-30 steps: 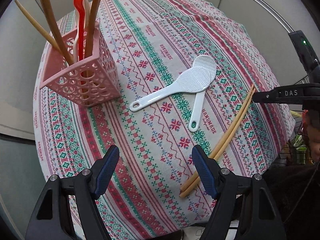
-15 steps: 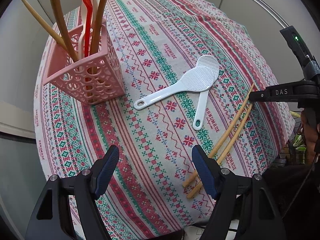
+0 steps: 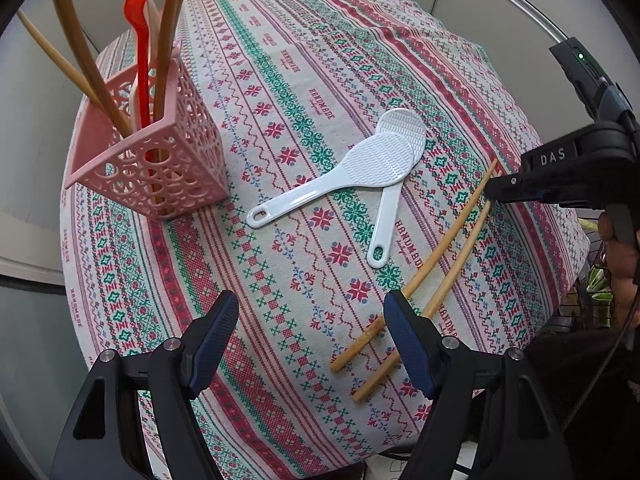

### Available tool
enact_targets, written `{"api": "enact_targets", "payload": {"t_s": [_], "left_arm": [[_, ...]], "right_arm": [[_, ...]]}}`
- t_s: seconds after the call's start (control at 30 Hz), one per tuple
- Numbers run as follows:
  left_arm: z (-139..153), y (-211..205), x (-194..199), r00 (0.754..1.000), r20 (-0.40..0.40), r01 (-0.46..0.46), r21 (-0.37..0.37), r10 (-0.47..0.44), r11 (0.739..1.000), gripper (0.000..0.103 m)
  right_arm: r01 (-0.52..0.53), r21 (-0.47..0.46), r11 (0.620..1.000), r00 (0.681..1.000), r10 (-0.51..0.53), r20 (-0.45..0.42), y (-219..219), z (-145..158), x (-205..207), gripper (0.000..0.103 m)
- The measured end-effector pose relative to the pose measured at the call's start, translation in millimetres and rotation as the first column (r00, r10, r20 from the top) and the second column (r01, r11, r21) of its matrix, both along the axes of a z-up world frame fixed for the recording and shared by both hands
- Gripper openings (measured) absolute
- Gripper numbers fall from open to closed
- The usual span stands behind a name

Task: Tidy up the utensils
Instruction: 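Grasp a wooden chopstick with the left tool while the right tool grasps another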

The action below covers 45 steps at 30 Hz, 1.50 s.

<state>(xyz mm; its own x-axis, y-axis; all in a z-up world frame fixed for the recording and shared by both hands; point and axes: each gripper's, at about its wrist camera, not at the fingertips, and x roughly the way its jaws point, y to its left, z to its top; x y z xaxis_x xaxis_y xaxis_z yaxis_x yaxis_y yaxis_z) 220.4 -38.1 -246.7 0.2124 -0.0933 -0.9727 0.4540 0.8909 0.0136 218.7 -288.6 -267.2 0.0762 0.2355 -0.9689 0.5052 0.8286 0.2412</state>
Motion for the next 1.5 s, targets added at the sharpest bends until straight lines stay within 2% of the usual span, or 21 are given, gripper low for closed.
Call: {"api": "enact_targets", "payload": {"t_s": [0.13,0.23,0.3,0.43,0.47,0.53,0.63,0.73,0.77,0.8,0.87,0.9,0.93,1.0,1.1,1.17,1.23,1.33,1.5], "left_arm": [[-0.3,-5.8,1.6,1.000,0.008,-0.002,0.007,0.002,1.000,0.077],[2.0,-10.0,4.3,1.000,0.015,-0.003,-0.006,0.003,1.000,0.077],[4.6,-15.1,5.6,1.000,0.023,0.005,-0.019,-0.005,1.000,0.077],[5.3,-35.2,6.9,0.998,0.026,0.052,-0.046,-0.051,0.998,0.076],[5.6,-41.7,6.5,0.997,0.030,0.072,-0.052,-0.070,0.996,0.073],[6.7,-60.8,5.8,0.991,0.041,0.131,-0.064,-0.128,0.989,0.057],[4.3,-90.1,5.6,0.978,0.052,0.208,-0.075,-0.204,0.975,0.041],[-4.9,-120.7,5.9,0.956,0.059,0.291,-0.049,-0.288,0.956,0.034],[-7.7,-127.2,5.7,0.950,0.063,0.310,-0.042,-0.307,0.950,0.034],[-11.1,-134.3,5.5,0.942,0.065,0.332,-0.034,-0.329,0.943,0.034],[-18.1,-143.8,4.8,0.930,0.052,0.366,-0.025,-0.364,0.930,0.034],[-21.9,-146.3,5.6,0.928,0.044,0.372,-0.022,-0.371,0.928,0.034],[-26.2,-148.5,6.6,0.928,0.039,0.370,-0.015,-0.369,0.929,0.034],[-34.1,-153.5,8.2,0.924,0.029,0.380,0.011,-0.380,0.925,0.034],[-34.1,-158.3,12.3,0.928,0.041,0.370,-0.006,-0.370,0.929,0.033],[-34.0,-160.7,15.7,0.933,0.048,0.358,-0.027,-0.356,0.933,0.028],[-34.0,-162.0,20.1,0.937,0.052,0.348,-0.027,-0.346,0.937,0.013],[-33.7,-163.3,22.4,0.941,0.062,0.334,-0.006,-0.333,0.943,0.006],[-28.6,-150.8,22.6,0.953,0.083,0.292,0.019,-0.292,0.956,0.005]], "right_arm": [[-0.041,-0.060,0.997,0.999,0.043,0.030,14.8,2.5,11.9,0.011],[-0.020,-0.027,0.999,0.998,0.022,0.056,12.4,2.7,12.3,0.008],[-0.019,-0.020,1.000,0.996,0.021,0.082,5.8,4.4,12.0,0.002],[-0.013,0.004,1.000,0.993,0.012,0.116,-19.8,8.0,0.2,0.002],[-0.006,0.010,1.000,0.993,0.004,0.121,-27.3,8.9,-3.1,0.002],[0.000,0.034,0.999,0.993,-0.004,0.116,-40.2,6.8,-12.5,0.002],[0.021,0.076,0.997,0.992,-0.030,0.121,-59.2,6.5,-25.9,0.005],[0.019,0.112,0.993,0.990,-0.034,0.135,-70.3,16.3,-42.4,0.006],[0.017,0.117,0.993,0.990,-0.033,0.138,-72.7,18.0,-45.4,0.012],[0.016,0.120,0.993,0.990,-0.033,0.141,-74.6,19.8,-48.0,0.022],[0.006,0.121,0.993,0.989,-0.024,0.146,-73.5,19.8,-49.7,0.032],[0.001,0.121,0.993,0.988,-0.019,0.150,-73.6,20.2,-49.7,0.042],[-0.004,0.117,0.993,0.987,-0.014,0.157,-73.6,21.0,-49.6,0.046],[-0.014,0.108,0.994,0.987,-0.004,0.161,-75.3,21.8,-50.6,0.047],[-0.018,0.110,0.994,0.987,0.000,0.158,-80.3,21.5,-52.2,0.047],[-0.019,0.113,0.993,0.988,0.002,0.153,-82.3,20.5,-53.1,0.047],[-0.020,0.116,0.993,0.989,0.003,0.150,-83.4,19.9,-53.5,0.047],[-0.020,0.122,0.992,0.989,0.002,0.145,-82.1,18.3,-52.4,0.047],[-0.034,0.142,0.989,0.990,0.015,0.138,-72.0,17.5,-48.6,0.048]]}}
